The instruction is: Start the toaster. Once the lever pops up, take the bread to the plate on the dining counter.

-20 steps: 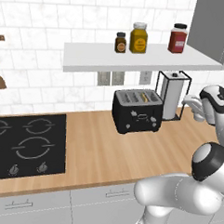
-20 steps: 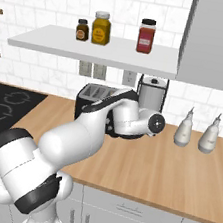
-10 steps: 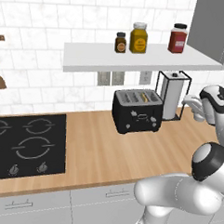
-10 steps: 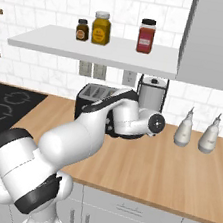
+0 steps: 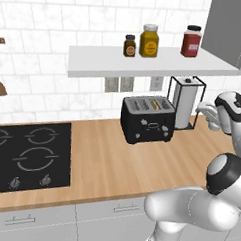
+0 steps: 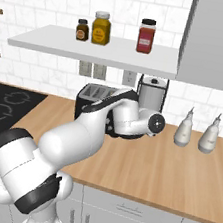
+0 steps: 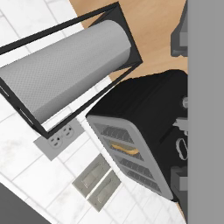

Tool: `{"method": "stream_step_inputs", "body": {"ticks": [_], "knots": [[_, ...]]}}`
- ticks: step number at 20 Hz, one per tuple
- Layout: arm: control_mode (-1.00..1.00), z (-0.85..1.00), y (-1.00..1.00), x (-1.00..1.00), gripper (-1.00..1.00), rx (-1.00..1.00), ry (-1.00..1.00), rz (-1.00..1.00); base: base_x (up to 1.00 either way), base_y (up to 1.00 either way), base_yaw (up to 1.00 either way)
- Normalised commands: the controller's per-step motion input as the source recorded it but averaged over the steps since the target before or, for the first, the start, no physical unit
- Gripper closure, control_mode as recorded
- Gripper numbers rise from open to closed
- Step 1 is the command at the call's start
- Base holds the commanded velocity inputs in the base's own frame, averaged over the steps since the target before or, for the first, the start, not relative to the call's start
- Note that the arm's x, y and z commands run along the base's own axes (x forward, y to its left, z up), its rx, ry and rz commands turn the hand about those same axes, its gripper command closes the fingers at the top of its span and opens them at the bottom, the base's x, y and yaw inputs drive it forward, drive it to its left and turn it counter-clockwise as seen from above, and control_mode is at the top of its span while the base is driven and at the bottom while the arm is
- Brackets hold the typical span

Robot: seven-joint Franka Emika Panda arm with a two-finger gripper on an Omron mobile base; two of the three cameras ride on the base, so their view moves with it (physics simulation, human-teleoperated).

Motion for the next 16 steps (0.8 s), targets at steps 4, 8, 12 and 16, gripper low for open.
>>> {"method": "stream_step_inputs", "body": {"ticks": [4, 8, 12, 16], "knots": [[-1.00, 0.00, 0.00, 0.00, -1.00, 0.00, 0.00, 0.00, 0.00, 0.00, 0.00], [-1.00, 0.00, 0.00, 0.00, -1.00, 0.00, 0.00, 0.00, 0.00, 0.00, 0.00], [-1.00, 0.00, 0.00, 0.00, -1.00, 0.00, 0.00, 0.00, 0.00, 0.00, 0.00], [-1.00, 0.00, 0.00, 0.00, -1.00, 0.00, 0.00, 0.00, 0.00, 0.00, 0.00]]}}
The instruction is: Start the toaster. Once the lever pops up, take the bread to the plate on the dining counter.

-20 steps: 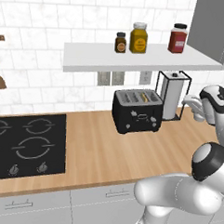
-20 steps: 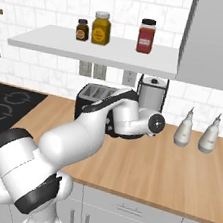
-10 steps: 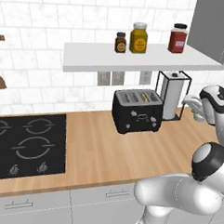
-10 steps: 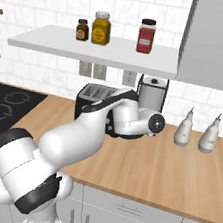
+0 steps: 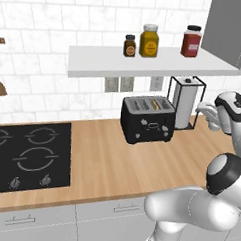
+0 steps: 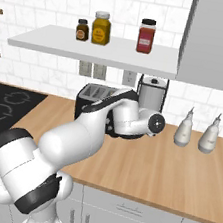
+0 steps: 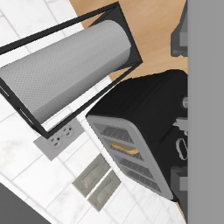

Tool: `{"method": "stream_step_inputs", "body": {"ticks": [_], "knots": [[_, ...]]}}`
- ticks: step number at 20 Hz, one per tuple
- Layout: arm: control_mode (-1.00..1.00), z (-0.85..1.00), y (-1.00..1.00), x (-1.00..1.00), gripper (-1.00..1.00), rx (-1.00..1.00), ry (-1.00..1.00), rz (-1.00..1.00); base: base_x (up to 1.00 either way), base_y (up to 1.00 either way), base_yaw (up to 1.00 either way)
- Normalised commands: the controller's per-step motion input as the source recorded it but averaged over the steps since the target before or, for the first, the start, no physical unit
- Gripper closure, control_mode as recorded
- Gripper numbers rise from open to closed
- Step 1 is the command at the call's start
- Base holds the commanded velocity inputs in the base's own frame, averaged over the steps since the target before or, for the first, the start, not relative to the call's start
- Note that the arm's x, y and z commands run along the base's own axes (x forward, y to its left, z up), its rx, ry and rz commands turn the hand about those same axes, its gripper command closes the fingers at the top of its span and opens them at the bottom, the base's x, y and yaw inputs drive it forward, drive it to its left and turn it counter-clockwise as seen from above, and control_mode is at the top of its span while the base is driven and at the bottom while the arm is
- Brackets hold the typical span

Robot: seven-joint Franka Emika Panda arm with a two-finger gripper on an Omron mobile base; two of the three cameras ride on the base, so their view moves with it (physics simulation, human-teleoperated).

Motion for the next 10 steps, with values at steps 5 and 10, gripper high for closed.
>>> {"method": "stream_step_inputs", "body": {"ticks": [5, 10], "knots": [[-1.00, 0.00, 0.00, 0.00, -1.00, 0.00, 0.00, 0.00, 0.00, 0.00, 0.00], [-1.00, 0.00, 0.00, 0.00, -1.00, 0.00, 0.00, 0.00, 0.00, 0.00, 0.00]]}}
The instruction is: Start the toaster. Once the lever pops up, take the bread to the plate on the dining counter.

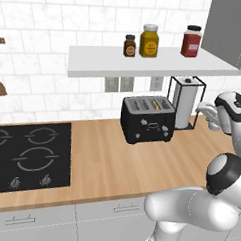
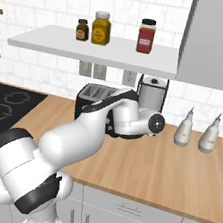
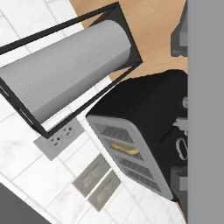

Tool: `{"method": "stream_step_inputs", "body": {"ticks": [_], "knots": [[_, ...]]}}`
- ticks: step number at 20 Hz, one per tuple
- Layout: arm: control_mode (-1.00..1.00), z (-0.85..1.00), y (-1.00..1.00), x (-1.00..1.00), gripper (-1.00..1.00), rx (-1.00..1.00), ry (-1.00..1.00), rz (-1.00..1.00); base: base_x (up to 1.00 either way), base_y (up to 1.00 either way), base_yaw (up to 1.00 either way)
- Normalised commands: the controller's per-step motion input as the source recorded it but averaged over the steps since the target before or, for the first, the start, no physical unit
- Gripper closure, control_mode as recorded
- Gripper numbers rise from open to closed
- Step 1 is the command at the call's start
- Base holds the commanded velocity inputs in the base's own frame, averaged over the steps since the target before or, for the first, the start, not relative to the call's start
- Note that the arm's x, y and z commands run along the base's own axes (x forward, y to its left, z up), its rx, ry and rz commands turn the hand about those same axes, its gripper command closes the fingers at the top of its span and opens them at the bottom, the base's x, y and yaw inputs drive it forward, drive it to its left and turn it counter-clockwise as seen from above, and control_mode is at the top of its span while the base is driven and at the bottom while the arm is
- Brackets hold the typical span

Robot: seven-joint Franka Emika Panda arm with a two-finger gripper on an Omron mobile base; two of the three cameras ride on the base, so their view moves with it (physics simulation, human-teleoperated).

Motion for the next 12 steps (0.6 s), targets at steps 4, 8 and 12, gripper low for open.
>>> {"method": "stream_step_inputs", "body": {"ticks": [4, 8, 12], "knots": [[-1.00, 0.00, 0.00, 0.00, -1.00, 0.00, 0.00, 0.00, 0.00, 0.00, 0.00], [-1.00, 0.00, 0.00, 0.00, -1.00, 0.00, 0.00, 0.00, 0.00, 0.00, 0.00], [-1.00, 0.00, 0.00, 0.00, -1.00, 0.00, 0.00, 0.00, 0.00, 0.00, 0.00]]}}
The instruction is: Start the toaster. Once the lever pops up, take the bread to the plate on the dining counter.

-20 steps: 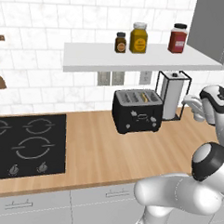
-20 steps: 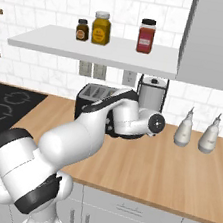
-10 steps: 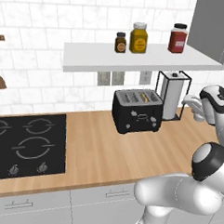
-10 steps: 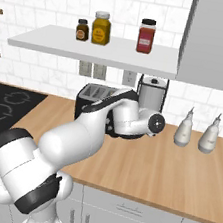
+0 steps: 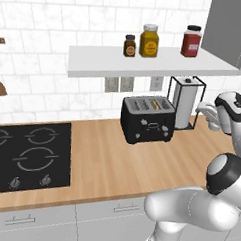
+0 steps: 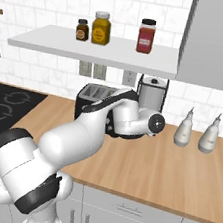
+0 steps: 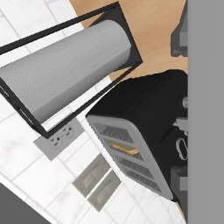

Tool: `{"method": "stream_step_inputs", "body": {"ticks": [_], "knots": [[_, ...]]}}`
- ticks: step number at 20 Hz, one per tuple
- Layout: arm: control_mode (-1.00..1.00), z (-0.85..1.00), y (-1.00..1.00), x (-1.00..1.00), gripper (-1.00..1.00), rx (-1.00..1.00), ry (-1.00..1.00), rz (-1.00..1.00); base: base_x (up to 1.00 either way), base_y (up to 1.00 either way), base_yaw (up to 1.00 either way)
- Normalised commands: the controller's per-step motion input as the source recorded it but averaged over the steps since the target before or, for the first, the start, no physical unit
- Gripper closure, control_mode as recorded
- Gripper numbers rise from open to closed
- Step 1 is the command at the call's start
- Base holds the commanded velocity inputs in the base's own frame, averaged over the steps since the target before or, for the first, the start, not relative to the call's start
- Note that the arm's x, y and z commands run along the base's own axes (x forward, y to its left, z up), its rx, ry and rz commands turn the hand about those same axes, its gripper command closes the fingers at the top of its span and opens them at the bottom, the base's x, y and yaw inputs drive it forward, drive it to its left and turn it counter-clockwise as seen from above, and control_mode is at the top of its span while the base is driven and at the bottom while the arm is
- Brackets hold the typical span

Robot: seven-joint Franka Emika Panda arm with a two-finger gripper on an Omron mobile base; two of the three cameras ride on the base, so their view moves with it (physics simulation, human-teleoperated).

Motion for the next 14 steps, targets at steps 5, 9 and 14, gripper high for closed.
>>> {"method": "stream_step_inputs", "body": {"ticks": [5, 9, 14], "knots": [[-1.00, 0.00, 0.00, 0.00, -1.00, 0.00, 0.00, 0.00, 0.00, 0.00, 0.00], [-1.00, 0.00, 0.00, 0.00, -1.00, 0.00, 0.00, 0.00, 0.00, 0.00, 0.00], [-1.00, 0.00, 0.00, 0.00, -1.00, 0.00, 0.00, 0.00, 0.00, 0.00, 0.00]]}}
